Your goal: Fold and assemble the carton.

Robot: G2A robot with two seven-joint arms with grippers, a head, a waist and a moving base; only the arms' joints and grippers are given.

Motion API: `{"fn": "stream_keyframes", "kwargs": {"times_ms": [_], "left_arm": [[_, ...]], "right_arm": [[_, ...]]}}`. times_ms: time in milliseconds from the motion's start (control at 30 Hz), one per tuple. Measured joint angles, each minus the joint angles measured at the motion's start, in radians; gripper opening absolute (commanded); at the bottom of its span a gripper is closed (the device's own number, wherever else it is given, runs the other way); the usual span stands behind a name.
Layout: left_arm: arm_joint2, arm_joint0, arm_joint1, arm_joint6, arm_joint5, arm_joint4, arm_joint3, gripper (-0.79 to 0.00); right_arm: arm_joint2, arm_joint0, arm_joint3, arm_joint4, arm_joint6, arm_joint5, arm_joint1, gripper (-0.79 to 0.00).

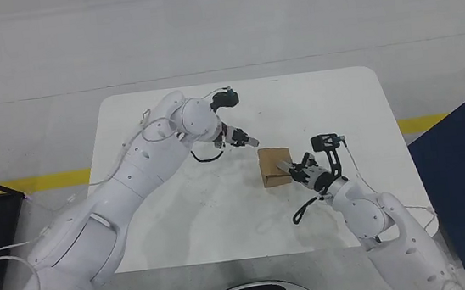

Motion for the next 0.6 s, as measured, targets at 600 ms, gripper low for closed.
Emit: {"fn": "stream_keyframes", "kwargs": {"times_ms": [600], "left_arm": [[-0.398, 0.499, 0.205, -0.118, -0.031, 0.117, -0.589, 0.0]], "right_arm": [[-0.036, 0.017, -0.003, -0.036, 0.003, 0.047, -0.005, -0.453]]}}
